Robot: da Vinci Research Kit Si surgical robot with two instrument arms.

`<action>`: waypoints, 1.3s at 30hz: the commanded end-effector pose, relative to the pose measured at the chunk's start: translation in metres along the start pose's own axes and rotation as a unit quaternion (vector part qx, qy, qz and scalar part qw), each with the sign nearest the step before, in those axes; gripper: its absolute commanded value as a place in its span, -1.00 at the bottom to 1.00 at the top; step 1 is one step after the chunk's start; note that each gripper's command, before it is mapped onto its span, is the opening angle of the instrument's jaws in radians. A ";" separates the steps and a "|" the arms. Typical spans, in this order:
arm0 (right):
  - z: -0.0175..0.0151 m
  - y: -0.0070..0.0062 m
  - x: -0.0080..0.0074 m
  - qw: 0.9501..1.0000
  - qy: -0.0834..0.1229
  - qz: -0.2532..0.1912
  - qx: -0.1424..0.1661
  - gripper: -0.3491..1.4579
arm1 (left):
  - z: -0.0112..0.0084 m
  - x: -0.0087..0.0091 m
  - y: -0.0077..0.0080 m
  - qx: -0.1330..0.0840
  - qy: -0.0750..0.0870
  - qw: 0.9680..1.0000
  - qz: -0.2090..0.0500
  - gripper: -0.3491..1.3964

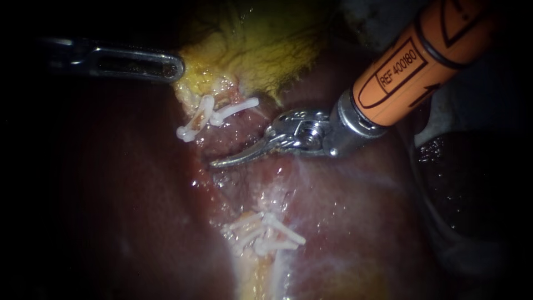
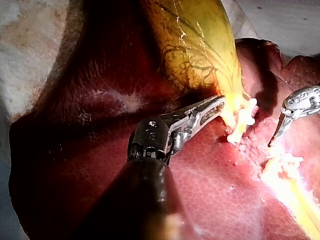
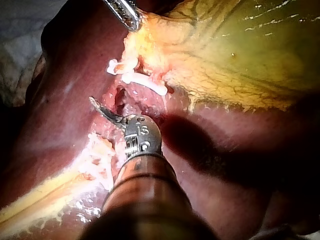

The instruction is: Go back from the cut right tube

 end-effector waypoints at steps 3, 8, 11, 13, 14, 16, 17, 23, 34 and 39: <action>0.0000 -0.0001 0.0001 1.000 0.001 0.004 0.001 -1.00 | 0.0000 0.0000 0.0000 0.000 0.000 1.000 0.000 -1.00; 0.0004 -0.0005 0.0004 1.000 0.015 0.004 -0.027 0.47 | 0.0000 0.0000 0.0000 0.000 0.000 1.000 0.000 -1.00; 0.0008 -0.0010 0.0002 0.998 0.030 0.008 -0.058 0.80 | -0.0001 0.0000 0.0001 0.001 0.000 1.000 0.000 -1.00; 0.0010 -0.0013 0.0000 0.997 0.034 0.008 -0.067 0.86 | -0.0001 0.0000 0.0001 0.001 0.000 1.000 0.000 -1.00; 0.0011 -0.0013 -0.0001 0.997 0.035 0.006 -0.070 0.89 | -0.0001 0.0000 0.0001 0.001 0.000 1.000 0.000 -1.00; 0.0011 -0.0015 -0.0003 0.996 0.038 0.003 -0.077 0.91 | -0.0001 0.0000 0.0001 0.001 0.000 1.000 0.000 -1.00; 0.0009 -0.0016 -0.0004 0.996 0.040 -0.002 -0.083 0.91 | -0.0001 0.0000 0.0001 0.001 0.000 1.000 0.000 -1.00; -0.0010 -0.0041 -0.0020 0.976 0.067 -0.079 -0.191 0.97 | -0.0002 0.0001 0.0002 0.001 0.000 1.000 0.000 -1.00; -0.0078 -0.0106 -0.0039 0.928 -0.064 -0.181 -0.318 0.99 | -0.0001 0.0001 0.0002 0.001 0.000 1.000 0.001 -1.00; -0.0106 -0.0121 -0.0029 0.913 -0.113 -0.182 -0.347 0.99 | -0.0001 0.0001 0.0002 0.001 0.000 1.000 0.001 -1.00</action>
